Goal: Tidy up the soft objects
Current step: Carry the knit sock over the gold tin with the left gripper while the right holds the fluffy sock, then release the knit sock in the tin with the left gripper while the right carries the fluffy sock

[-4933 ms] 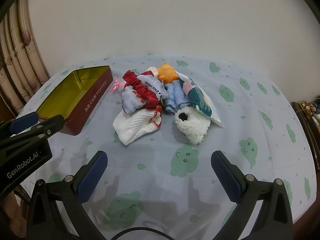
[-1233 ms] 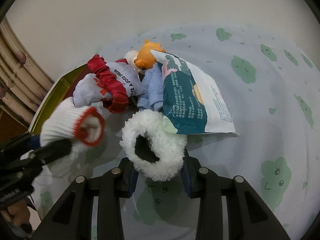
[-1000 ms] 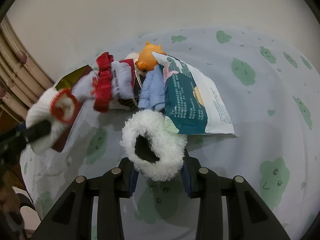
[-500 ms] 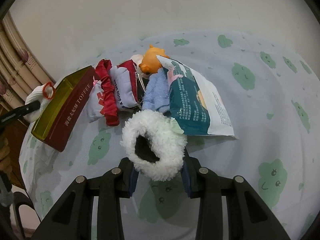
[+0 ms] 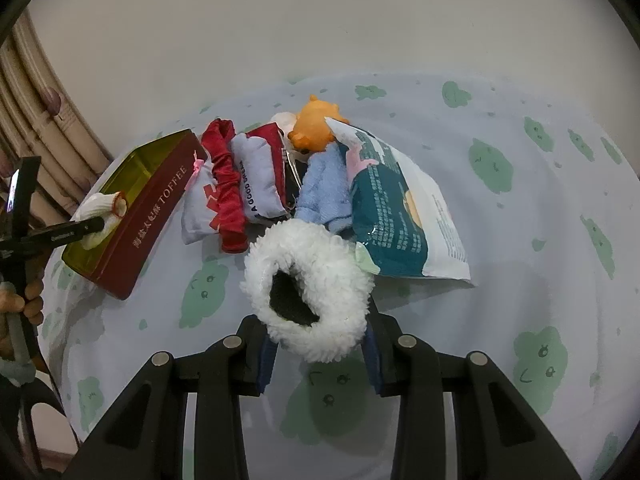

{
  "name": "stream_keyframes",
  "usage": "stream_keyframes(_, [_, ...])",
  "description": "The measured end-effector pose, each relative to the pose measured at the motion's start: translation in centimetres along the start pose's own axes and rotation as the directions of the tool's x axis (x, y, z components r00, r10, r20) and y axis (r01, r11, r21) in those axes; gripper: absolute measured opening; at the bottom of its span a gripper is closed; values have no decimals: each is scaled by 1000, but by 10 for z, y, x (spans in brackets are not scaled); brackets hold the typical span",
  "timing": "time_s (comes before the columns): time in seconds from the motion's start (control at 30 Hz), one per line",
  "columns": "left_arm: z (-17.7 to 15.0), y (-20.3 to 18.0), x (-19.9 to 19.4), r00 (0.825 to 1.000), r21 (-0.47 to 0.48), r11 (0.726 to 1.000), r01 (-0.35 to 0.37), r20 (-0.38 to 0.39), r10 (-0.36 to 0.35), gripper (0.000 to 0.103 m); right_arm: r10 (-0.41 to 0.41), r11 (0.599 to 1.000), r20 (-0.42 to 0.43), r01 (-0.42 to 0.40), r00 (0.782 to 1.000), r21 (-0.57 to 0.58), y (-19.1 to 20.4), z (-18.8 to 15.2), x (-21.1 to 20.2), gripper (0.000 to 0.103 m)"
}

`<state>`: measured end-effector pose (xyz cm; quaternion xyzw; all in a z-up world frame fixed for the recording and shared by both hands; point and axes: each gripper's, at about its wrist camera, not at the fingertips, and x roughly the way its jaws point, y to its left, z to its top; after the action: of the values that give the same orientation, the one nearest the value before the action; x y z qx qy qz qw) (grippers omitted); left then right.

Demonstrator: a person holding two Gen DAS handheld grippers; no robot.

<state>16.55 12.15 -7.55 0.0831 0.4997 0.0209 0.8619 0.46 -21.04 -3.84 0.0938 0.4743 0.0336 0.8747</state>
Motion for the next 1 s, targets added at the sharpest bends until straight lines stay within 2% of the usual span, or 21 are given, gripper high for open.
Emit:
stream_keyframes(0.13, [-2, 3, 4, 1000, -10, 1000, 18, -19, -19, 36, -6, 1000, -9, 6, 1000, -6, 4, 0, 0, 34])
stream_keyframes(0.27, [-6, 8, 2, 1000, -20, 999, 27, -15, -27, 45, -20, 999, -8, 19, 1000, -27, 9, 2, -1, 34])
stream_keyframes(0.47, [-10, 21, -6, 996, -68, 993, 93, 22, -92, 50, -35, 996, -11, 34, 999, -77, 25, 6, 1, 34])
stream_keyframes(0.63, [-13, 24, -16, 982, -75, 980, 183, 53, -179, 57, -45, 992, -11, 43, 999, -120, 41, 11, 2, 34])
stream_keyframes(0.87, [-17, 31, -23, 974, -101, 971, 218, 82, -210, 57, -45, 981, 0, 44, 999, -187, 69, 16, -1, 34])
stream_keyframes(1.0, [-20, 44, -32, 965, -138, 959, 246, 124, -229, 57, -15, 975, -5, 13, 1000, -223, 87, 22, 1, 34])
